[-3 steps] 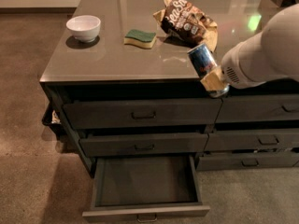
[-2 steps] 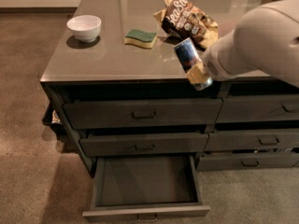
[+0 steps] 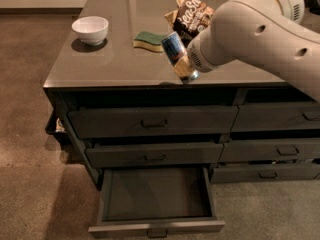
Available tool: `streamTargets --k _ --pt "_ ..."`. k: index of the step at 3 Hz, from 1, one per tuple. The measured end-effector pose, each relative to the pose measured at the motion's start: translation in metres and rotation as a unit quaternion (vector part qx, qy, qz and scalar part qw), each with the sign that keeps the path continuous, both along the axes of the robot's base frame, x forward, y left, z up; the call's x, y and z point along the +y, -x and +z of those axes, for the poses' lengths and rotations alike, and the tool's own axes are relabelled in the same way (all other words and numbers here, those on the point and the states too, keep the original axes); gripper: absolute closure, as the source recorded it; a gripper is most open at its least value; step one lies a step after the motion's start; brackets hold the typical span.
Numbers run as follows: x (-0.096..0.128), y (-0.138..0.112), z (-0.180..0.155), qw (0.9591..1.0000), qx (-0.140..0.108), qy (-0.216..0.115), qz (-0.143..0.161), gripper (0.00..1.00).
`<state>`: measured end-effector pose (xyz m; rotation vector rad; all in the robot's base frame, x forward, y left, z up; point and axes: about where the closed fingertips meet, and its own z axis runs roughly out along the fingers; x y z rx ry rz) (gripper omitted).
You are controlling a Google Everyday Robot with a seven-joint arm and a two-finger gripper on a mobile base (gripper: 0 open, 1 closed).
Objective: Pick redbull can from bottom drawer and place on counter
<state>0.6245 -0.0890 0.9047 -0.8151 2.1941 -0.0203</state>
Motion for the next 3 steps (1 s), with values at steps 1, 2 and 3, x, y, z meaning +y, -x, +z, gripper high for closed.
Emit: streamTargets --k 1,2,3 --pt "0.022 -0.016 -0.002 0.9998 0.001 -0.004 0.02 1.0" --pt "0.041 -0.026 -0.005 0.9992 0.004 -0.005 0.04 1.0" --pt "0.057 -0.031 -0.006 0.9979 0.006 0.0 0.064 0.81"
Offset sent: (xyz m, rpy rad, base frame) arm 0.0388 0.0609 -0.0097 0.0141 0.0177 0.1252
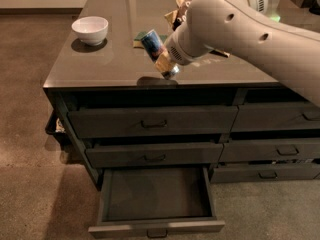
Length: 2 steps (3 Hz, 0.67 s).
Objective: Pick redbull can from bottom drawer and place on counter
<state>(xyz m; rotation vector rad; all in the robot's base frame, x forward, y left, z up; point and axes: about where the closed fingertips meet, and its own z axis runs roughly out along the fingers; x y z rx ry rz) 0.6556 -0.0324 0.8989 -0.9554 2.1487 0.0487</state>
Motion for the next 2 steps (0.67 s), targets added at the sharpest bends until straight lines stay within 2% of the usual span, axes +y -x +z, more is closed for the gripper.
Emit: streamTargets --k 2 --pt "0.025 -0.009 -0.006 0.9996 0.017 0.014 0.017 0.35"
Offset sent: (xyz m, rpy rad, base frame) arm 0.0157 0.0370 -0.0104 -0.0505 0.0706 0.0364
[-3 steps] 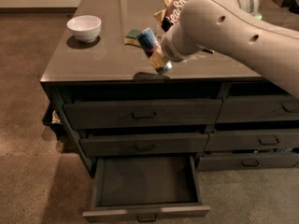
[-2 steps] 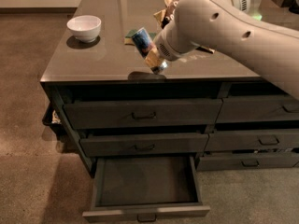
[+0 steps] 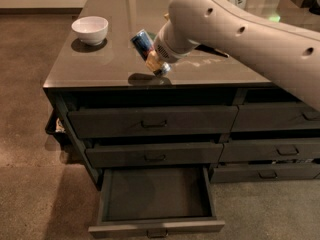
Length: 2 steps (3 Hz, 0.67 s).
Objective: Pick redbull can from bottom drawer and place on counter
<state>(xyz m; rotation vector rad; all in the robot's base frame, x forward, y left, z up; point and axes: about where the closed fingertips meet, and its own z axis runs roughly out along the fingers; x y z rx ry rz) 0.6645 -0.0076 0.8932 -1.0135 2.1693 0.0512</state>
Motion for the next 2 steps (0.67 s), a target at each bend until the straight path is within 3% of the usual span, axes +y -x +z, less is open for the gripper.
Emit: streamTargets --k 2 --pt "0.0073 -0.0107 -0.0144 0.9983 0.054 0.014 -0.02 0.0"
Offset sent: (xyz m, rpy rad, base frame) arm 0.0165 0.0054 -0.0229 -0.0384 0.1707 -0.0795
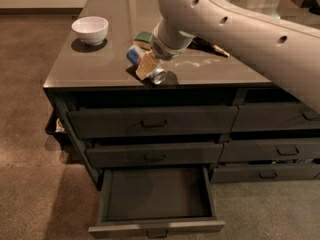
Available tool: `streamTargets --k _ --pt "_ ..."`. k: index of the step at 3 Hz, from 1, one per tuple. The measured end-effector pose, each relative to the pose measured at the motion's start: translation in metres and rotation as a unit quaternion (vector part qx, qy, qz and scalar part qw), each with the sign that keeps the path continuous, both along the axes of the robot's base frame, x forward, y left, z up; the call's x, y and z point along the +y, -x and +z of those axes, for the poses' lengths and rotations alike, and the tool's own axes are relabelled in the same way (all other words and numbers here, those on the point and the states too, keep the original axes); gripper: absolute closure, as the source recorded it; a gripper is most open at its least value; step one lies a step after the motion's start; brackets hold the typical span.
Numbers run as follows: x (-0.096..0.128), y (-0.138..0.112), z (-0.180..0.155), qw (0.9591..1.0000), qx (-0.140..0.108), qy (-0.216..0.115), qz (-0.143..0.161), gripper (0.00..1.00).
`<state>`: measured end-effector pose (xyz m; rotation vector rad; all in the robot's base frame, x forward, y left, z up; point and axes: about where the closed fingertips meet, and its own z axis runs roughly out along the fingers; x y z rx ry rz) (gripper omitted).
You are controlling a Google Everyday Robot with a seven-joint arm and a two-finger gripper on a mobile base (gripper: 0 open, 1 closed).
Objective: Pick redbull can from bottom drawer and place on counter
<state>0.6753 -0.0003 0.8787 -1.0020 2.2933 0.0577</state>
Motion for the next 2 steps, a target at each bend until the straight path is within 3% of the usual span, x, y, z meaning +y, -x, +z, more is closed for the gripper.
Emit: streamTargets --k 1,2 --pt "-0.0045 -0.001 -0.0069 0.9996 0.021 0.004 -0.02 0.0" --pt "-0.0045 -0.001 -0.0069 0.9996 0.021 0.004 -0.02 0.0"
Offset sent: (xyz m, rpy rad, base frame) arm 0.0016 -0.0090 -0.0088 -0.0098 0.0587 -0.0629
